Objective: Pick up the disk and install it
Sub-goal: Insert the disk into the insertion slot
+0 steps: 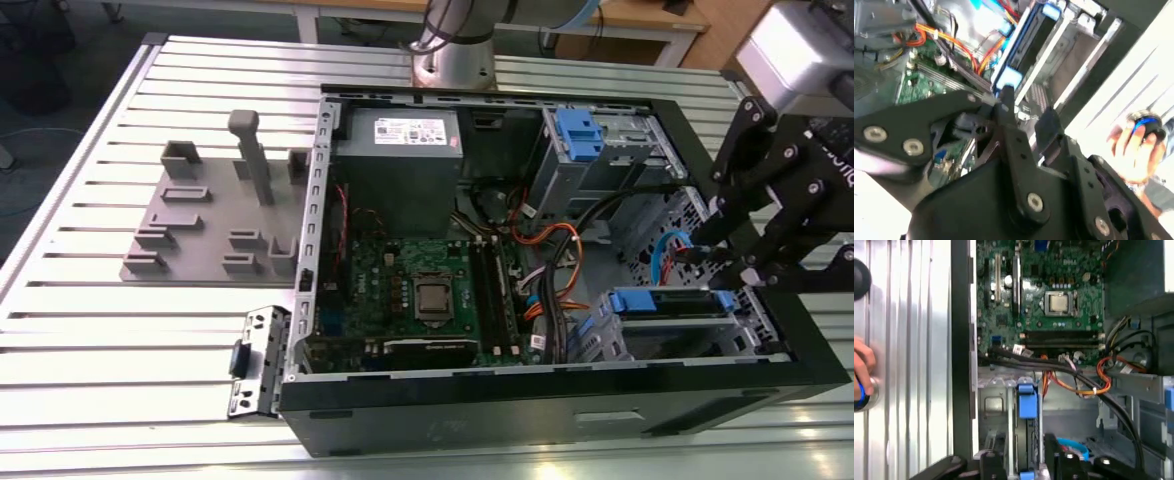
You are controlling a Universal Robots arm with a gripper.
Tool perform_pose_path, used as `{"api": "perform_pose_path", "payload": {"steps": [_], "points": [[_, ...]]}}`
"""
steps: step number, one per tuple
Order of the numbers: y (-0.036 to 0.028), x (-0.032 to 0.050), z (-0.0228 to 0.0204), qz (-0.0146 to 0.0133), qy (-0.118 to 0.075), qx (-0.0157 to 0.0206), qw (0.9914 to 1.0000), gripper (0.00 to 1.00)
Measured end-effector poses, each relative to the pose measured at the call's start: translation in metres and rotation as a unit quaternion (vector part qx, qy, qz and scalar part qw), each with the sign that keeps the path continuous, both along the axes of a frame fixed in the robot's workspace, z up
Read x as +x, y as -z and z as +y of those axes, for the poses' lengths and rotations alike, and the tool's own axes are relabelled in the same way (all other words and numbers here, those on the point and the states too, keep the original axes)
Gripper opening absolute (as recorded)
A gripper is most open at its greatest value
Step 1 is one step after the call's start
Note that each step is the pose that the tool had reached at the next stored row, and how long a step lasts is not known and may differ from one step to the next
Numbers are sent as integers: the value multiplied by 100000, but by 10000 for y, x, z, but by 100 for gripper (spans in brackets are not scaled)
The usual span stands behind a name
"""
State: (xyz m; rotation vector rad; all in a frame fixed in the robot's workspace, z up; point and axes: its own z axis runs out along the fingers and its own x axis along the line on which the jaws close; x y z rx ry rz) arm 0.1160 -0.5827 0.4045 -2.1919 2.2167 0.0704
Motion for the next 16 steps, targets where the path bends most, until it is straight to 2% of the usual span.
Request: {"api": "perform_pose_path", "payload": {"steps": [3, 4, 5, 6, 7, 8, 10, 12, 16], "points": [[-1, 0, 0, -1, 0, 372, 99999, 44], [1, 0, 1, 0, 2, 396, 99999, 42], [3, 0, 2, -1, 1, 397, 99999, 36], [6, 0, 2, 0, 2, 392, 99999, 36], [15, 0, 1, 1, 2, 399, 99999, 30], [32, 0, 1, 2, 2, 406, 99999, 24], [66, 0, 1, 2, 3, 401, 99999, 24], [104, 4, 1, 9, 1, 415, 99999, 13], [176, 52, 12, 80, -7, 417, 99999, 10]]}}
